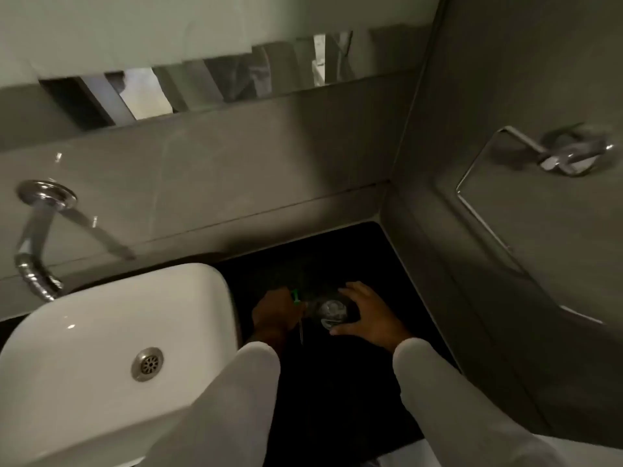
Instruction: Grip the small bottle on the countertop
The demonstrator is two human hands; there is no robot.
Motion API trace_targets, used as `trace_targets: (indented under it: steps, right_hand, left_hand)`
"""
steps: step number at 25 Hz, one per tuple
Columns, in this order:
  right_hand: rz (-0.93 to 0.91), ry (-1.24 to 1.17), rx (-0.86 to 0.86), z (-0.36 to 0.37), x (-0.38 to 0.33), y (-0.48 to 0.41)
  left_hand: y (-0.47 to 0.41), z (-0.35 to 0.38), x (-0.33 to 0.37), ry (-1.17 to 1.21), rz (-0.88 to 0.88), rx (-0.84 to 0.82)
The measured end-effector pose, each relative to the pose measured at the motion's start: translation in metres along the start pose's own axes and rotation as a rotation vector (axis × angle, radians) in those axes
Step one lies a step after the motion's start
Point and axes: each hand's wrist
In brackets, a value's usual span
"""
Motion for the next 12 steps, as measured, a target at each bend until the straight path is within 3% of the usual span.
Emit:
trace_targets:
  steps: [7,10,12]
  right_hand:
    - [-0.049,-0.188,0.173,0.016,0.008,-0.018]
    - [-0.046,-0.145,0.162,0.007,0.003,-0.023]
    - [-0.040,-0.097,0.184,0.002,0.002,-0.027]
  left_hand:
    - [-0.025,0.029,0.000,0.097,-0.166,-0.023]
    - [-0.021,0.020,-0.002,0.185,-0.207,-0.041]
    - [-0.016,0.001,0.003,0.302,-0.224,0.044]
Point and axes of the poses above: each hand's wrist, its own y-axis away from the middle knuckle, its own z-axis out of the palm, x = y × z, and after that the axes turned 4 degrees about -y, right-handed
